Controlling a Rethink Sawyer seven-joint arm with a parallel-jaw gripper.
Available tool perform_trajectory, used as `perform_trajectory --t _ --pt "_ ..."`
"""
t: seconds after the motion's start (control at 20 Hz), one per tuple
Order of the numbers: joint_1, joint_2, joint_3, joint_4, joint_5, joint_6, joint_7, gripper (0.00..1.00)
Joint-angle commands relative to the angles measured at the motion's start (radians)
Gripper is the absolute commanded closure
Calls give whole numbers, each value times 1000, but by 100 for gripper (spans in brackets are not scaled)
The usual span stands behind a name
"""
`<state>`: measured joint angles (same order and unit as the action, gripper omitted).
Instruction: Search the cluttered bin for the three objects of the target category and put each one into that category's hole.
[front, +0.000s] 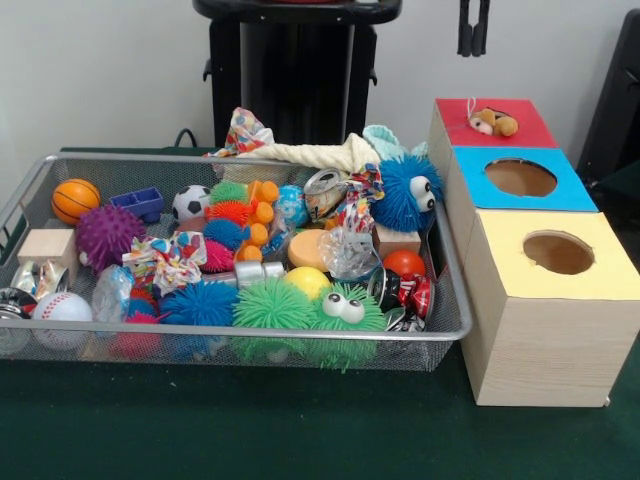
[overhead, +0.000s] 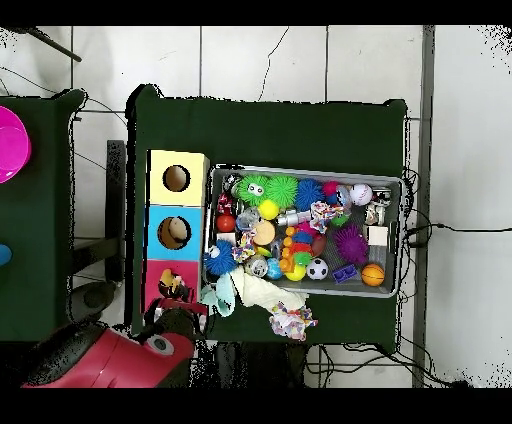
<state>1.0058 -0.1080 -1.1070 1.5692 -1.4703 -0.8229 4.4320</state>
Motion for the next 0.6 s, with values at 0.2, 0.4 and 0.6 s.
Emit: perform_trajectory --t 0.2,0.4,0.6 --pt "41 123 174 -76 6 111 84 100" --pt "43 144 195 -77 38 171 51 100" --pt "39 154 208 -85 50 204 58 100"
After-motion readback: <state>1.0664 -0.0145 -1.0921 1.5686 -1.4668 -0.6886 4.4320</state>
